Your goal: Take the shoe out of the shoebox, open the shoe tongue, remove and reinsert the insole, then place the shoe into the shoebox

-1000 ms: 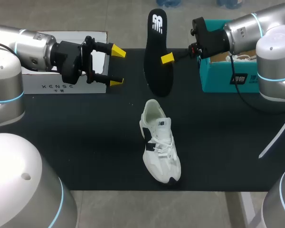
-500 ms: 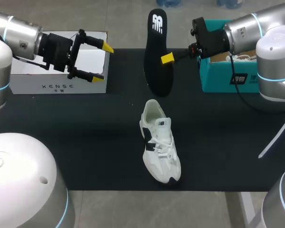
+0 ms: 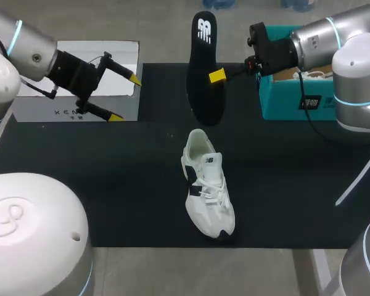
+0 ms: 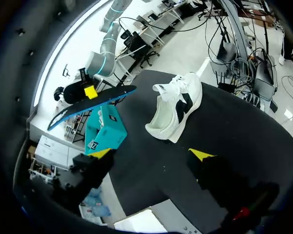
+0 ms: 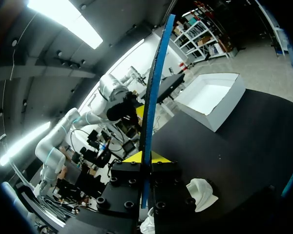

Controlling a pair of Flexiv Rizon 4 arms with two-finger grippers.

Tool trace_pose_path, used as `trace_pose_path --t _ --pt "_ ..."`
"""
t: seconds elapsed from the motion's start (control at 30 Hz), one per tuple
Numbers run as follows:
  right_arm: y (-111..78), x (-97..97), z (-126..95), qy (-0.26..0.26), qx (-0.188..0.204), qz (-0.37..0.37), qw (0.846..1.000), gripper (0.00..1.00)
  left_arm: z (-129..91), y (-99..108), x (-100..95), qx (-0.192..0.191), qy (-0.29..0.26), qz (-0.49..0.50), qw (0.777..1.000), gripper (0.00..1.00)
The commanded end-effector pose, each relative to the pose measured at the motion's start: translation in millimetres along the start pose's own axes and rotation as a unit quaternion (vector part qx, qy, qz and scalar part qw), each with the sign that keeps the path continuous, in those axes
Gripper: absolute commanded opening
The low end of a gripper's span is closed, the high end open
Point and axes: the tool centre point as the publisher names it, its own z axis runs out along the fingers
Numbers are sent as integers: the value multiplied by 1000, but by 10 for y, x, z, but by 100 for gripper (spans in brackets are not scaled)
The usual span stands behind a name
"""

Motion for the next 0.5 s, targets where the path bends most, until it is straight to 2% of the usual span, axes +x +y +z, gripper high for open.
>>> trace_pose_path --t 0.03,0.27,0.37,0.5 --pt "5 -1 3 -1 2 0 1000 0 -44 -103 -26 -180 93 -89 975 100" --pt "5 -1 3 -1 2 0 1000 0 -44 -103 -26 -180 93 -89 975 100" --pt "5 -1 3 -1 2 0 1000 0 40 -140 -16 -206 101 -94 969 100" --pt "5 -1 3 -1 2 0 1000 0 39 5 144 -156 111 -98 977 100"
